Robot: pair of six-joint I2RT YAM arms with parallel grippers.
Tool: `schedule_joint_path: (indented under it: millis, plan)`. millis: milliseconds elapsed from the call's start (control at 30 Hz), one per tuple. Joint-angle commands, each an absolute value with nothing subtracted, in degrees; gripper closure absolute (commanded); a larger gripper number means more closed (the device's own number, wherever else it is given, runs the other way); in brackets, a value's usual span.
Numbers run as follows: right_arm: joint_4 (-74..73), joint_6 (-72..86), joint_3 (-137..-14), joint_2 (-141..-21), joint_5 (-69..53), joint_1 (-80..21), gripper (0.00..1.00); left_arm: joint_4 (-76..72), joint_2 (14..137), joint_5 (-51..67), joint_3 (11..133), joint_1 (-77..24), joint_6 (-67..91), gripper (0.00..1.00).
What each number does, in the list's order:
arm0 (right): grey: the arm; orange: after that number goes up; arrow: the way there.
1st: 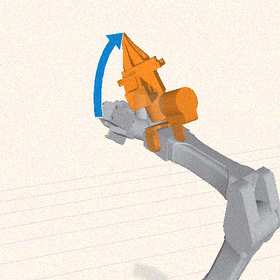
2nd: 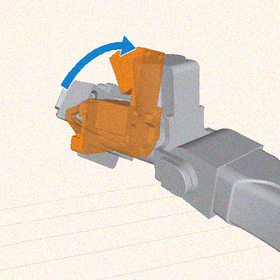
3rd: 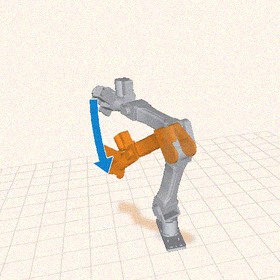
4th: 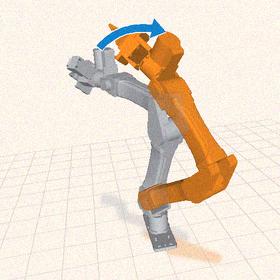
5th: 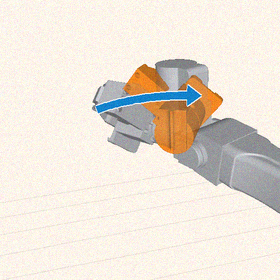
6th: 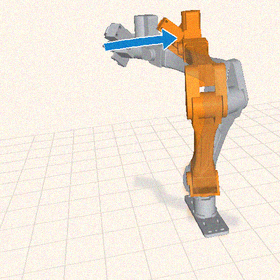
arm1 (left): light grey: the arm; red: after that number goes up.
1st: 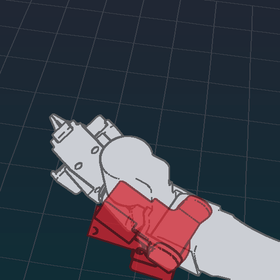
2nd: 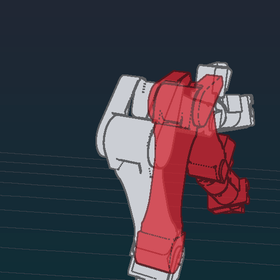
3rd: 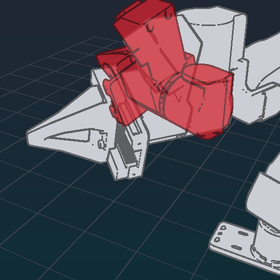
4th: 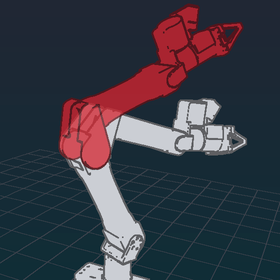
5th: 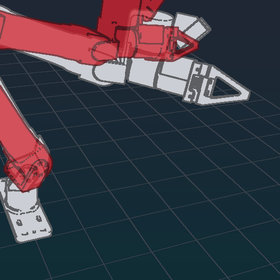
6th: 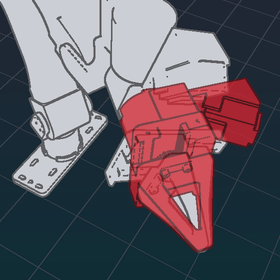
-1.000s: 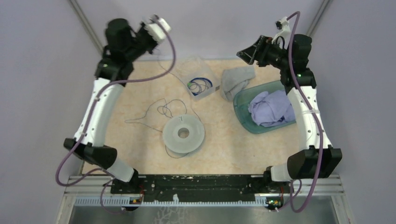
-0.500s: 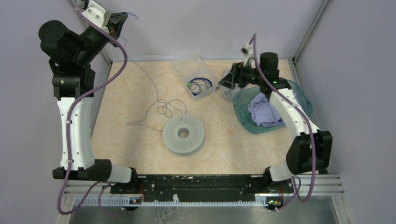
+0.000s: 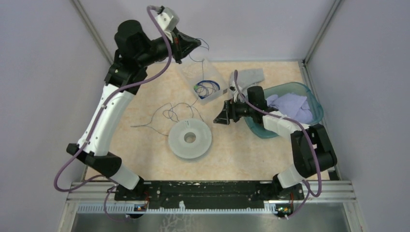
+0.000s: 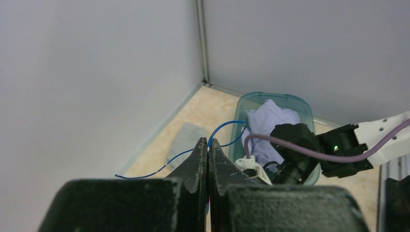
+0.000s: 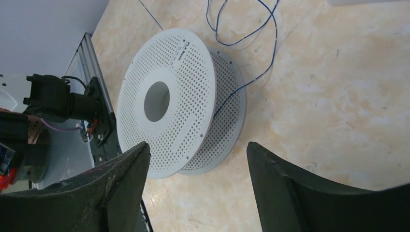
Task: Wrap the cables
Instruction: Adjust the cable at the center of the board.
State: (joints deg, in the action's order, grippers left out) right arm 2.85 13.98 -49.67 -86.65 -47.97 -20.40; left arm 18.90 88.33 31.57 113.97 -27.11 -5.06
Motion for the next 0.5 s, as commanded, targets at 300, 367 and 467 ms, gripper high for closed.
schedule_joint_path:
  millis: [300,367,467]
  plan:
    - [29.69,20.04,-39.51,-83.88,-45.2,-22.96,0.31,11.93,91.96,44.91,112.48,-35.23,12.57,1.0]
    - [33.57,18.75,-38.56,-81.67,-44.41,-22.86,0.31,9.93,92.16,46.48,111.62,-36.07,15.16,1.0]
    - [36.65,19.91,-39.14,-79.91,-44.19,-21.12,0.3,6.31,94.51,48.61,112.12,-37.7,20.07,1.0]
